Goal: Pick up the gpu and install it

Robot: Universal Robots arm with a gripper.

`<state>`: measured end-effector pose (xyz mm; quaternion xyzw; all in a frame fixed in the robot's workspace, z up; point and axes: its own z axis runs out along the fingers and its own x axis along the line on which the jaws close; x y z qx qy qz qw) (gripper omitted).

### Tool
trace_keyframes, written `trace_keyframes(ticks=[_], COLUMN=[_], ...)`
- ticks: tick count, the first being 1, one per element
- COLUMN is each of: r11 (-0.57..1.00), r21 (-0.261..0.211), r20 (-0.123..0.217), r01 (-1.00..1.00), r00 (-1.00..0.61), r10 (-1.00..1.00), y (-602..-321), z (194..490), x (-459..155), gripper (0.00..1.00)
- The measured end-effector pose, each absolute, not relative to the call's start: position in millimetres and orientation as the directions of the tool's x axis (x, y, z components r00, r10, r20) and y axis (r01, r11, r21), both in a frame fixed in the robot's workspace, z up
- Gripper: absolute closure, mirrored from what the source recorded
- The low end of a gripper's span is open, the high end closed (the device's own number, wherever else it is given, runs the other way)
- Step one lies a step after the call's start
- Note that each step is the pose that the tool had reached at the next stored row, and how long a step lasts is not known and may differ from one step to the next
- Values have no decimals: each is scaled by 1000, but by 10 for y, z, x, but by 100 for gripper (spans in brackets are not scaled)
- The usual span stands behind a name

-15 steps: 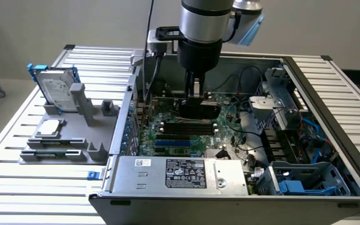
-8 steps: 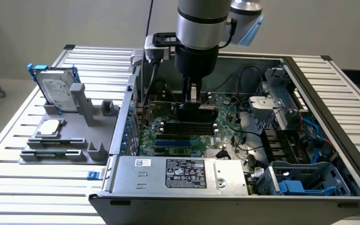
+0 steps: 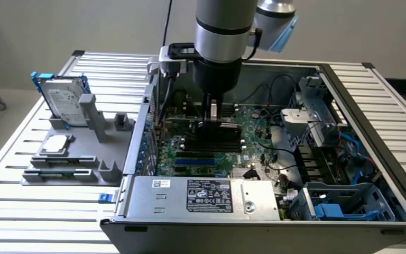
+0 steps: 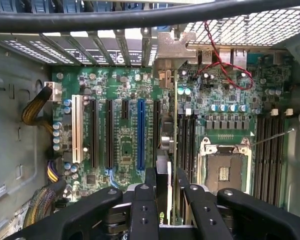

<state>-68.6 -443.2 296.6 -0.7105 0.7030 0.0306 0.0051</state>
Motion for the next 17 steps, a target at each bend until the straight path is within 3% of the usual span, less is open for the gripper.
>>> trace_keyframes(ticks=[17], r11=[-25], r21=[36], r20=[-51], r01=[-999], r00=[23], r10=[-998], y=[-4604], z=[2864], x=[-739], gripper=[74])
